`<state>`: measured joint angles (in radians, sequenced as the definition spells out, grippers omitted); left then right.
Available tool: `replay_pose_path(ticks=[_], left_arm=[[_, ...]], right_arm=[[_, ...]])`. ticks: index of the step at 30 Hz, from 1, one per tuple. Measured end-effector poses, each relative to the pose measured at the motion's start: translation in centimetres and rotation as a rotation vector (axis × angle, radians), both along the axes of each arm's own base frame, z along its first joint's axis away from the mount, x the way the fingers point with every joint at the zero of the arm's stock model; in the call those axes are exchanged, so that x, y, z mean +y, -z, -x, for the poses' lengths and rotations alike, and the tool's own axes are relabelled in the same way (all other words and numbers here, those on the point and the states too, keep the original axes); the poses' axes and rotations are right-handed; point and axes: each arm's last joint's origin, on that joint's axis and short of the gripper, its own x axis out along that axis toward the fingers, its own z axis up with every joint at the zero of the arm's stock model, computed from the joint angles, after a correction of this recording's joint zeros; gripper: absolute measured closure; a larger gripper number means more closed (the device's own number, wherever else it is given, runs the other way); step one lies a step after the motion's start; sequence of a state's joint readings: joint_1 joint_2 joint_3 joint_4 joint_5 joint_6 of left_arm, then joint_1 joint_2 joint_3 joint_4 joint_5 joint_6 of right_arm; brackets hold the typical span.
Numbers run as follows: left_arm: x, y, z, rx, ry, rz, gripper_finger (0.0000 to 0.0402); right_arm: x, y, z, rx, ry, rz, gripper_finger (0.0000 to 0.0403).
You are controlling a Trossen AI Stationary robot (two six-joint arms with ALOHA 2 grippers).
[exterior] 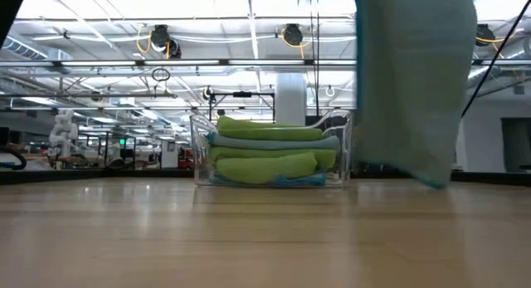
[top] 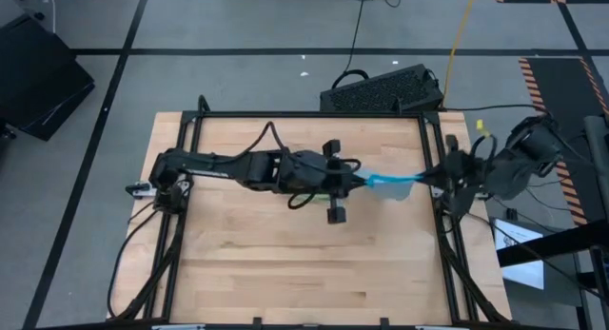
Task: Fold microfiber towels
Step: Fold the blue microfiber cloth
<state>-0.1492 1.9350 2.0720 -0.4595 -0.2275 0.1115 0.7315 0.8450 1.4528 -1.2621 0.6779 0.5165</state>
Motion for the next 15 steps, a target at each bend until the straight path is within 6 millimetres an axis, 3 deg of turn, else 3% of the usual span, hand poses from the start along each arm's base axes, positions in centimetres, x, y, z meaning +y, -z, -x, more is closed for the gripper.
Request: replay_pose_path(ticks=[8, 15], left_arm=[[-3.1, 1.8, 0.7, 0.142, 0.012, 0.095, 0.0393], [-8.1, 2.3, 1.8, 0.164, 0.094, 0.155, 0.0394]], right_arm=[[2.8, 2.6, -2.6, 0.179, -0.042, -0.047, 0.0399], [5.6, 5.9, -4.9, 0.289, -0.141, -0.169, 0.0399]])
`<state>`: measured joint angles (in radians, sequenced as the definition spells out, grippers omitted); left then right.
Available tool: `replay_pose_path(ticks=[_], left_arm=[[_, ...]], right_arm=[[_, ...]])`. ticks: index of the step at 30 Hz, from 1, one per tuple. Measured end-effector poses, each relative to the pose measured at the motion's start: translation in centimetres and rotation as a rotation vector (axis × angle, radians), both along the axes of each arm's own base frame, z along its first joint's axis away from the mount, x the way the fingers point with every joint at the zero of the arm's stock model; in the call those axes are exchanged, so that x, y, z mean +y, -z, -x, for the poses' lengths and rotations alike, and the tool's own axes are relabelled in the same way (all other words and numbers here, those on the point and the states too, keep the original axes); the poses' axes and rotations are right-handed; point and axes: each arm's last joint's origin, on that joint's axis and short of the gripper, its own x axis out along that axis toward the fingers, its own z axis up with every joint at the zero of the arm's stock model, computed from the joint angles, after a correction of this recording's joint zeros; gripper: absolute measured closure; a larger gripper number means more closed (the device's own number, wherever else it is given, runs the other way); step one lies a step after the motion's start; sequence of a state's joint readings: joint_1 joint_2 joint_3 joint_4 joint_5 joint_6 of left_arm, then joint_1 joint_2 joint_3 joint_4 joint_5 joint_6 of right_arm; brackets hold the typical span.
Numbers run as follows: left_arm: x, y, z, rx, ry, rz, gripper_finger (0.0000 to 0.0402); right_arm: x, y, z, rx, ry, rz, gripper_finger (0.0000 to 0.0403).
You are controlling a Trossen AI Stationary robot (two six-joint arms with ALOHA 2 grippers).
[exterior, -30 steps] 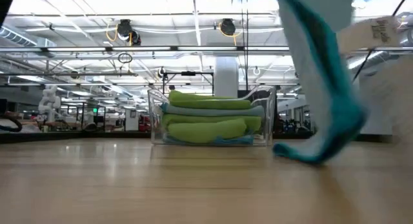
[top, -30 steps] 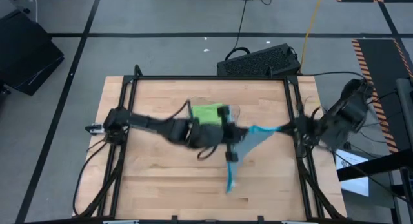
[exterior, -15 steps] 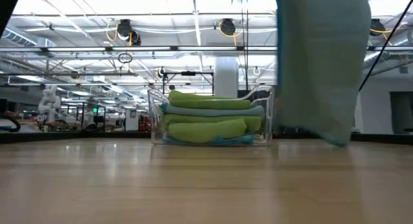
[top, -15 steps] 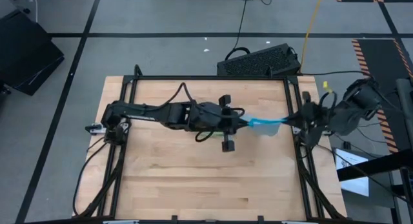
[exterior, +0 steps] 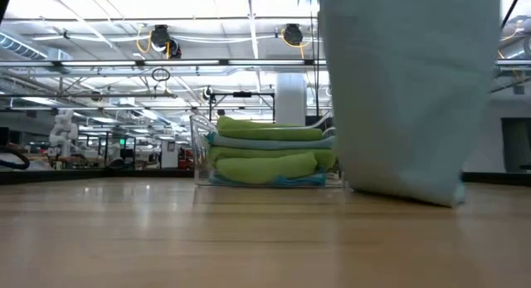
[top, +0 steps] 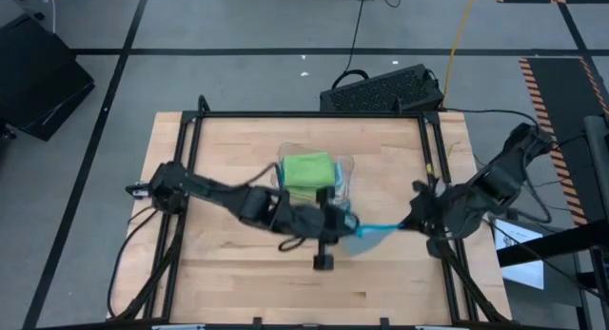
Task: Fold microfiber towels
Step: Fold the blue microfiber cloth
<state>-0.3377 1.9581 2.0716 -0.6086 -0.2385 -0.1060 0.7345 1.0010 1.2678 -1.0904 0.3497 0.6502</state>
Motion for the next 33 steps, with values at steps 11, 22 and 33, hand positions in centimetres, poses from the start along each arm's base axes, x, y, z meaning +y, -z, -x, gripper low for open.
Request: replay_pose_path(ticks=[11, 22, 33], left_arm=[[-8.4, 3.2, 1.7, 0.077, 0.061, 0.054, 0.0391], [-13.1, 6.0, 1.4, 0.023, 0.040, 0.116, 0.0391], [-15.3, 9.0, 1.7, 0.049, -0.091, 0.126, 0.0396]], right_arm=[[3.2, 4.9, -2.0, -0.017, -0.228, -0.222, 0.0399], [3.6, 4.8, -2.0, -0.042, -0.287, -0.270, 0.0399], [5.1, 8.3, -3.6, -0.069, -0.253, -0.202, 0.0399]])
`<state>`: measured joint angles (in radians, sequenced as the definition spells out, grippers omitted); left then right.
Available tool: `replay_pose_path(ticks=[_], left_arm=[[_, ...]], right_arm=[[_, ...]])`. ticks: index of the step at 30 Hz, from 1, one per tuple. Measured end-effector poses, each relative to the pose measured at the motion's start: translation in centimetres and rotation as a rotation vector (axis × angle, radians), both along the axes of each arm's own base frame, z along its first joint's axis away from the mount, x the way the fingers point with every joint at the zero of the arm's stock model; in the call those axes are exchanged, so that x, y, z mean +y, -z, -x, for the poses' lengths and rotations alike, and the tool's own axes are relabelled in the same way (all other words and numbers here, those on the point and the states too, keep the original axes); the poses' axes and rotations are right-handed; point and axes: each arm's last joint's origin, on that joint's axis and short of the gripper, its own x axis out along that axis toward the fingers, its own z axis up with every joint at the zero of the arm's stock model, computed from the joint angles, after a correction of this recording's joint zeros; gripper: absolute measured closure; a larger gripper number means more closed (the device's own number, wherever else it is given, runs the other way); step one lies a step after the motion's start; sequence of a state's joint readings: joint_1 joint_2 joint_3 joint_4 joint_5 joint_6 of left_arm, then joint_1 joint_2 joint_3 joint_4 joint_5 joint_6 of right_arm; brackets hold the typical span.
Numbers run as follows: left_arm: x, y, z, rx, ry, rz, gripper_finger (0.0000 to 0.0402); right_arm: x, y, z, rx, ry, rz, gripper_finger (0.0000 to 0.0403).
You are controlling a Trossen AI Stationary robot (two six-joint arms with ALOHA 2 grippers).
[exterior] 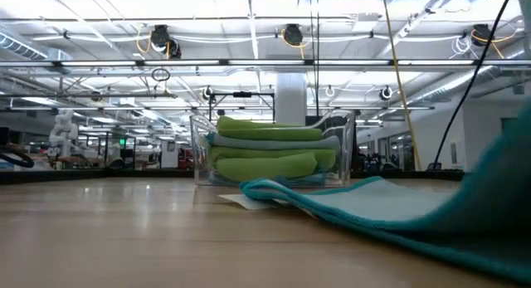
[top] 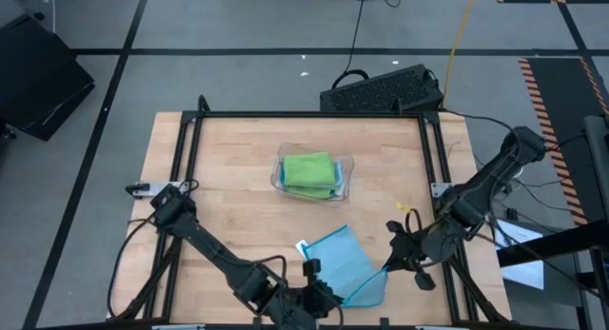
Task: Fold microfiber towels
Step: Fold the blue microfiber cloth
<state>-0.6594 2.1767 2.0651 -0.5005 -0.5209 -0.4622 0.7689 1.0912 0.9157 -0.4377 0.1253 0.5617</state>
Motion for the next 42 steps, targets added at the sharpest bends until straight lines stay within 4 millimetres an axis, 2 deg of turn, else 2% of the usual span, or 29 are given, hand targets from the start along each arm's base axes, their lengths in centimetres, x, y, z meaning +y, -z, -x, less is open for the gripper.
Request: replay_pose_path(ticks=[4, 8, 13, 23, 28, 35, 39, 42], left_arm=[[-0.5, 2.4, -0.8, 0.016, -0.042, -0.021, 0.0396], [-1.0, 4.8, -1.8, 0.030, -0.069, -0.018, 0.0379], [-1.2, 6.5, -2.4, 0.013, -0.139, -0.009, 0.0373], [-1.1, 7.3, -2.4, -0.007, -0.263, 0.011, 0.0371], [-1.3, 7.6, -1.7, -0.007, -0.314, -0.069, 0.0371], [1.1, 8.9, -1.1, 0.122, -0.458, -0.145, 0.0371], [2.4, 9.5, -1.0, 0.205, -0.516, -0.115, 0.0371], [2.7, 9.6, -1.0, 0.215, -0.536, -0.090, 0.0371]], right_arm=[[0.3, 1.3, -0.4, 0.004, 0.001, 0.011, 0.0399], [0.4, 2.1, -0.8, 0.009, 0.037, 0.045, 0.0399], [0.8, 3.1, -1.2, 0.038, 0.062, 0.071, 0.0399], [0.3, 4.8, -3.1, 0.065, 0.153, 0.150, 0.0399], [-0.4, 5.5, -4.2, 0.080, 0.183, 0.183, 0.0399], [-2.2, 6.3, -5.8, 0.097, 0.239, 0.237, 0.0399], [-3.2, 6.6, -6.7, 0.095, 0.260, 0.260, 0.0399], [-3.8, 6.9, -7.4, 0.093, 0.257, 0.272, 0.0399]])
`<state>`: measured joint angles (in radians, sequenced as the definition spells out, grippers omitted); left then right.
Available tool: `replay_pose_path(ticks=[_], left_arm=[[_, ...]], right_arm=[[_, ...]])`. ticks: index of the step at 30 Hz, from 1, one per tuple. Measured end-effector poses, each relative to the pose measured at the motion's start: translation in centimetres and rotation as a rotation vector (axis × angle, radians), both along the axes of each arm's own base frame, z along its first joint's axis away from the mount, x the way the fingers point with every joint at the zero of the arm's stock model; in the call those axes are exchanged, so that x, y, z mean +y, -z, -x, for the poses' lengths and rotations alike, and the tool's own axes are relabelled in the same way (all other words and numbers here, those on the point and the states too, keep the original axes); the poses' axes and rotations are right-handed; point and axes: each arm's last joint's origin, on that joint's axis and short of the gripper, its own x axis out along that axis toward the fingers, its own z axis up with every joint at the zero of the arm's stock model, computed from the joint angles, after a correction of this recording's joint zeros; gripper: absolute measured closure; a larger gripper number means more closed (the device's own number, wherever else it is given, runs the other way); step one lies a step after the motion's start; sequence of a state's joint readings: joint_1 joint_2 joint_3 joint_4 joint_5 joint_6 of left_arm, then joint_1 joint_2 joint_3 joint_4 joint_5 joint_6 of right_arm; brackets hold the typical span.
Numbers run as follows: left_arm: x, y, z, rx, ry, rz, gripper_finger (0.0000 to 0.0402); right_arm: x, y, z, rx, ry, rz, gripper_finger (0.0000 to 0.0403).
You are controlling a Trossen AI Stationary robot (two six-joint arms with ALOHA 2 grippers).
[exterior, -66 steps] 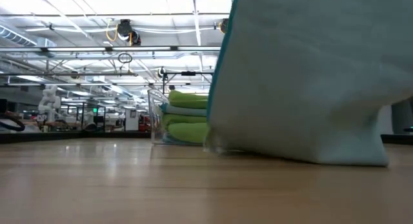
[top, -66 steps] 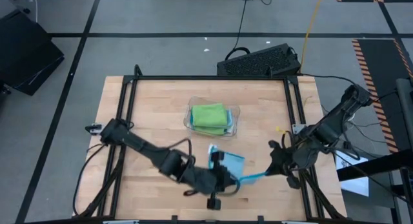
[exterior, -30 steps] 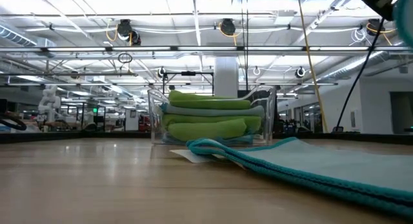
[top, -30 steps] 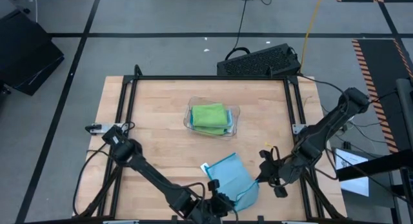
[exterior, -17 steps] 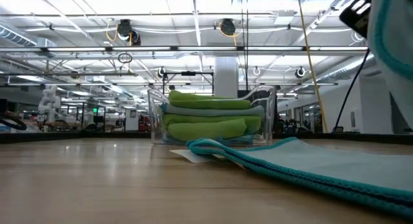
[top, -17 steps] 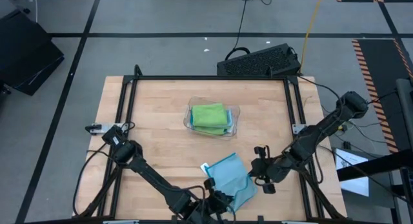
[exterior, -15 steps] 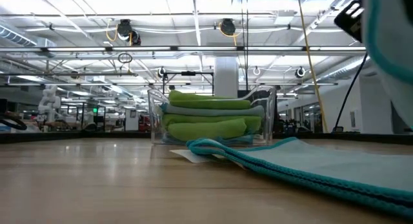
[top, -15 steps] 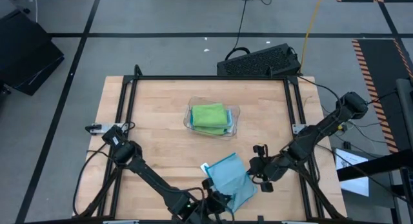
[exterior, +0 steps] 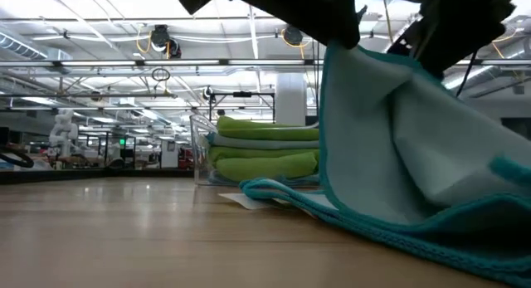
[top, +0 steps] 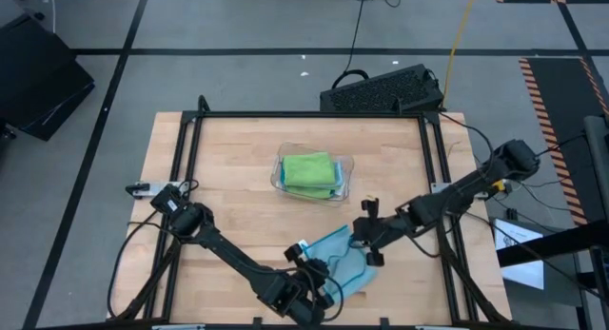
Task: Fold microfiber towels
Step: Fold the blue microfiber cloth
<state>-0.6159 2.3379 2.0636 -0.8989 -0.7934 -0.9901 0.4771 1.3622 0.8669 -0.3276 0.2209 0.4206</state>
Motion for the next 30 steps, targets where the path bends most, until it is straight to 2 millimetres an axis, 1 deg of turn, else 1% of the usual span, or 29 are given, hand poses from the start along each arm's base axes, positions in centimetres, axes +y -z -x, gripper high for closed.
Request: replay_pose_path(ticks=[3, 6, 10, 15, 17, 20, 26, 30], left_arm=[[0.2, 0.2, -0.1, -0.005, -0.022, 0.026, 0.0371], [0.5, 1.4, 0.0, 0.020, -0.050, 0.071, 0.0371], [0.8, 2.7, 0.4, 0.027, -0.097, 0.089, 0.0371], [1.9, 4.1, 0.5, 0.056, -0.139, 0.083, 0.0371], [2.2, 4.3, 0.3, 0.060, -0.147, 0.087, 0.0371], [2.0, 4.2, 0.3, 0.051, -0.138, 0.097, 0.0371], [1.4, 3.2, 0.8, 0.031, -0.126, 0.126, 0.0371], [1.5, 3.1, 0.8, 0.028, -0.128, 0.126, 0.0371]], right_arm=[[-0.4, 0.3, -0.6, 0.004, -0.018, -0.011, 0.0399], [-0.7, 0.5, -0.9, 0.010, -0.022, 0.000, 0.0399], [-0.8, 0.5, -1.0, 0.006, -0.024, 0.006, 0.0399], [-0.8, 0.5, -1.0, 0.004, -0.034, 0.007, 0.0399], [-0.8, 0.5, -1.0, 0.006, -0.037, 0.007, 0.0399], [-0.8, 0.5, -1.0, 0.002, -0.048, 0.024, 0.0399], [-0.8, 0.5, -1.0, -0.003, -0.070, 0.040, 0.0398], [-0.8, 0.4, -1.0, -0.008, -0.086, 0.050, 0.0398]])
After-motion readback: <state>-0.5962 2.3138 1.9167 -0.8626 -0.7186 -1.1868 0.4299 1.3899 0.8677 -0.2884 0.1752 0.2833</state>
